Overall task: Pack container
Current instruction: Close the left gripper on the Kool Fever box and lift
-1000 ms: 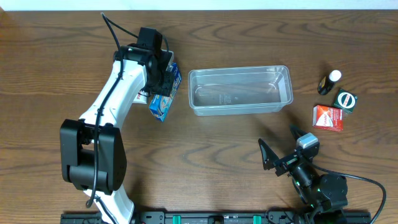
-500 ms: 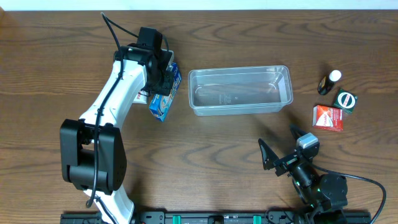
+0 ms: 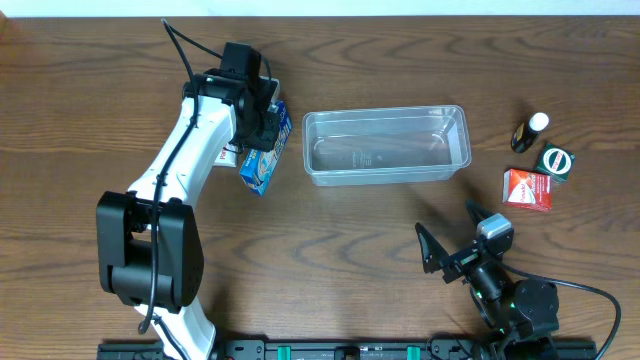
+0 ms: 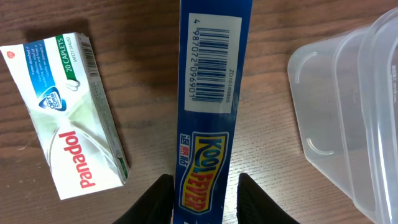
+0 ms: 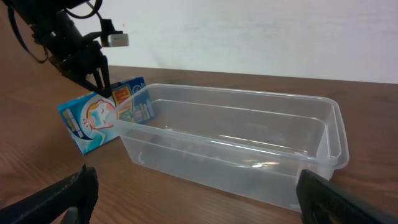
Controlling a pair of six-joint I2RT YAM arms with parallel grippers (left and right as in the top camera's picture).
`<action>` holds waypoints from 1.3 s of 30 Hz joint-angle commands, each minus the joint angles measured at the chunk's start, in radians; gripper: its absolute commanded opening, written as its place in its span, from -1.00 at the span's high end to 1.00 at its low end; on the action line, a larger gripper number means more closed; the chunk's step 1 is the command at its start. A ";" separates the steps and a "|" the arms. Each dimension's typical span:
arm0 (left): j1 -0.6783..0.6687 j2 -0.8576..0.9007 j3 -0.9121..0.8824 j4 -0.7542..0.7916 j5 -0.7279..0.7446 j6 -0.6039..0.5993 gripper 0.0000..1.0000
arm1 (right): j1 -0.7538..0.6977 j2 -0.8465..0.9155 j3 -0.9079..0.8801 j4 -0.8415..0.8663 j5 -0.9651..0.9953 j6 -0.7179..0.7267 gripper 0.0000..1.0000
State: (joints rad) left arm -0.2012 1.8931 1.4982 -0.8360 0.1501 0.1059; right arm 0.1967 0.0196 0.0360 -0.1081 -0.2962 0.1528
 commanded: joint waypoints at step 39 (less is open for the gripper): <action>0.002 0.031 -0.009 -0.007 -0.039 0.070 0.55 | 0.001 0.000 -0.005 0.000 0.001 0.011 -0.98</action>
State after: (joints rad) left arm -0.2012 1.9133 1.4982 -0.8406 0.1234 0.1631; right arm 0.1967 0.0196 0.0360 -0.1081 -0.2962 0.1528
